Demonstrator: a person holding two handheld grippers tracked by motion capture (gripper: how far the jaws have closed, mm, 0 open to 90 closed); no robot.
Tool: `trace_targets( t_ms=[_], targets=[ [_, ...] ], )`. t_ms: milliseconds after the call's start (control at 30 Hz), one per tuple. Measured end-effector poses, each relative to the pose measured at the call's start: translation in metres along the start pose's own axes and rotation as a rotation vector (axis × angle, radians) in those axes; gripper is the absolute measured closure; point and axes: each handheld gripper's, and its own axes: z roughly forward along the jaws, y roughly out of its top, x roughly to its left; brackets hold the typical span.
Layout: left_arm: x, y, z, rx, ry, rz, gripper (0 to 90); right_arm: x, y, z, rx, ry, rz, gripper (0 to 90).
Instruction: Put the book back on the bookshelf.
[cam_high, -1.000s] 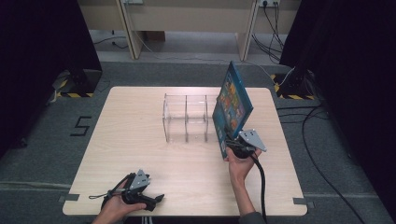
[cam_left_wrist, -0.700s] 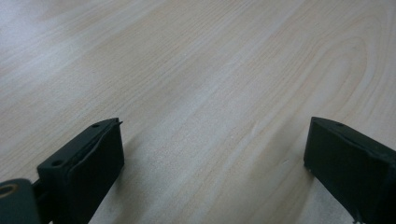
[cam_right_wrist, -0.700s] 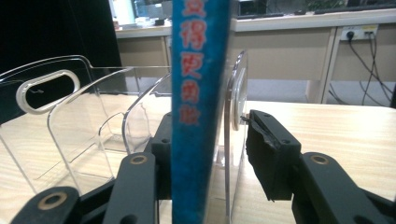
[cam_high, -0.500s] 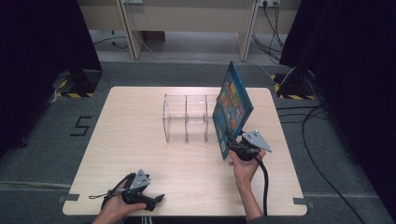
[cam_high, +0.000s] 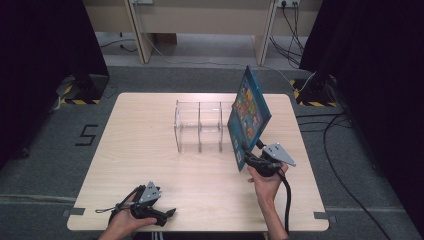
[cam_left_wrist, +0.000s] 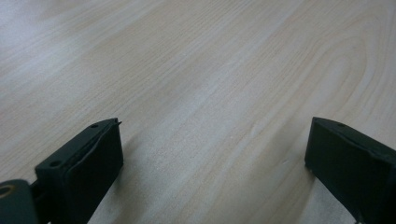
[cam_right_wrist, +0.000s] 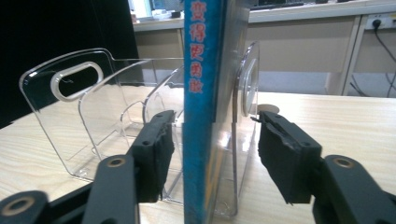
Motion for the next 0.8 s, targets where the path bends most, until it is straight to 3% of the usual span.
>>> trace_targets(
  t_ms=[233, 700, 800],
  targets=[
    [0.000, 0.000, 0.000, 0.000, 0.000, 0.000, 3.0, -0.001, -0.001, -0.006, 0.010, -0.005, 0.001, 38.4],
    [0.000, 0.000, 0.000, 0.002, 0.000, 0.003, 2.4, 0.004, 0.002, -0.025, 0.006, 0.037, 0.012, 34.3],
    [0.000, 0.000, 0.000, 0.001, -0.001, 0.000, 2.4, 0.003, 0.001, -0.029, 0.011, 0.030, -0.015, 33.5]
  ],
)
